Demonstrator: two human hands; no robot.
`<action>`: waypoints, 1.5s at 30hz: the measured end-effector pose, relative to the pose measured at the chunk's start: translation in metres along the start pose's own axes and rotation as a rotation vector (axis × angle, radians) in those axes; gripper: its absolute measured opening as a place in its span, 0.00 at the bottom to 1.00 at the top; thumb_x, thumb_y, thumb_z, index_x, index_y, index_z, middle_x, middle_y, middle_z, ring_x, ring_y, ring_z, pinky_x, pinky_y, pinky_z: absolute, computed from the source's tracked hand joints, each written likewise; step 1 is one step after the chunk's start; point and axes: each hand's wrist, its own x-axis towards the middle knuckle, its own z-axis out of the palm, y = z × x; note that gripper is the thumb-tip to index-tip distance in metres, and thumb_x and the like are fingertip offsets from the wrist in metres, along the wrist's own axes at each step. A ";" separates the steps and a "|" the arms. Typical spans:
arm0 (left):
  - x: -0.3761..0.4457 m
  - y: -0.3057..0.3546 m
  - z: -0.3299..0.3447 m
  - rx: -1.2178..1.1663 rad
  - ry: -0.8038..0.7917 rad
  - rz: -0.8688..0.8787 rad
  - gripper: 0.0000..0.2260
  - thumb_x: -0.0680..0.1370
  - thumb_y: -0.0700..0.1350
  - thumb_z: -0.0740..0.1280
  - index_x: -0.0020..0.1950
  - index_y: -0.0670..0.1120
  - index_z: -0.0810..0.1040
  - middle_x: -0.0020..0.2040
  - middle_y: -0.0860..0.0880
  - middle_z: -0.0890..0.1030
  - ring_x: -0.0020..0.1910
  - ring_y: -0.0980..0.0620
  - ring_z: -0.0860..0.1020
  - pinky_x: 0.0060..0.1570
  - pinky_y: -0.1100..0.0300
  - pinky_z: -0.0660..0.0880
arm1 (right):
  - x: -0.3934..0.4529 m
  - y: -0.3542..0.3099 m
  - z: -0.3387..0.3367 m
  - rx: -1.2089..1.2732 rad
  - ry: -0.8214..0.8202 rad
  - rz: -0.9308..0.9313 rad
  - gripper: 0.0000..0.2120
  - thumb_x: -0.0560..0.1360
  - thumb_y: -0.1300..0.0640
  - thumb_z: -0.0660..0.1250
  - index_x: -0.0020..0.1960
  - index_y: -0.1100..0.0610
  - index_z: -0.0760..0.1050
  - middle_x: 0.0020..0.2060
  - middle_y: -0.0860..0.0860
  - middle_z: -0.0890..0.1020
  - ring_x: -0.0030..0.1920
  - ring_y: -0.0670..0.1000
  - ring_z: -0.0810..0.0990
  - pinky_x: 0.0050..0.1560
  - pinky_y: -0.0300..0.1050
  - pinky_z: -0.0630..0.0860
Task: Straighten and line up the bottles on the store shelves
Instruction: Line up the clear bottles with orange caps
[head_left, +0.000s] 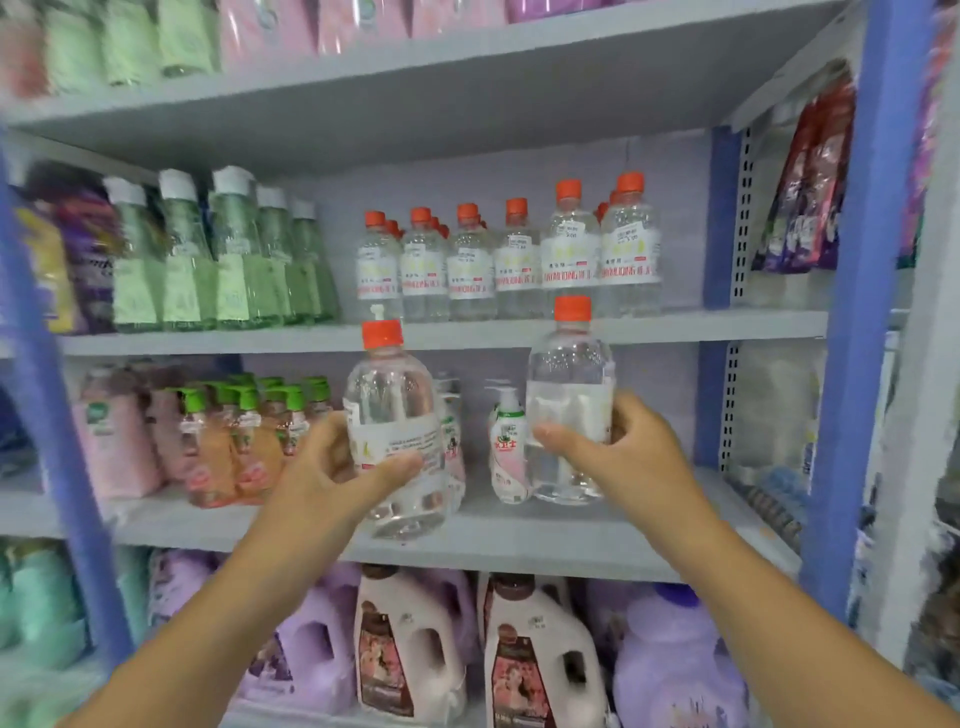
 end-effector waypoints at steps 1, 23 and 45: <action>0.005 0.013 -0.009 -0.007 0.011 0.038 0.20 0.70 0.52 0.77 0.60 0.57 0.77 0.51 0.60 0.86 0.49 0.60 0.85 0.43 0.64 0.78 | 0.005 -0.020 0.004 0.014 -0.005 -0.034 0.15 0.68 0.47 0.81 0.50 0.46 0.80 0.42 0.37 0.86 0.41 0.39 0.84 0.36 0.32 0.77; 0.218 0.041 0.019 0.052 -0.073 0.221 0.22 0.74 0.56 0.77 0.60 0.52 0.70 0.50 0.57 0.79 0.46 0.60 0.78 0.37 0.63 0.70 | 0.147 -0.081 0.102 -0.680 0.514 -0.169 0.36 0.70 0.27 0.68 0.57 0.59 0.71 0.49 0.51 0.77 0.47 0.53 0.79 0.44 0.51 0.79; 0.264 0.035 0.053 0.376 -0.105 0.155 0.37 0.73 0.69 0.70 0.71 0.46 0.66 0.62 0.47 0.78 0.59 0.44 0.78 0.52 0.51 0.75 | 0.199 -0.090 0.079 -1.521 0.508 -0.294 0.43 0.72 0.23 0.55 0.63 0.61 0.70 0.57 0.56 0.75 0.57 0.55 0.75 0.46 0.47 0.70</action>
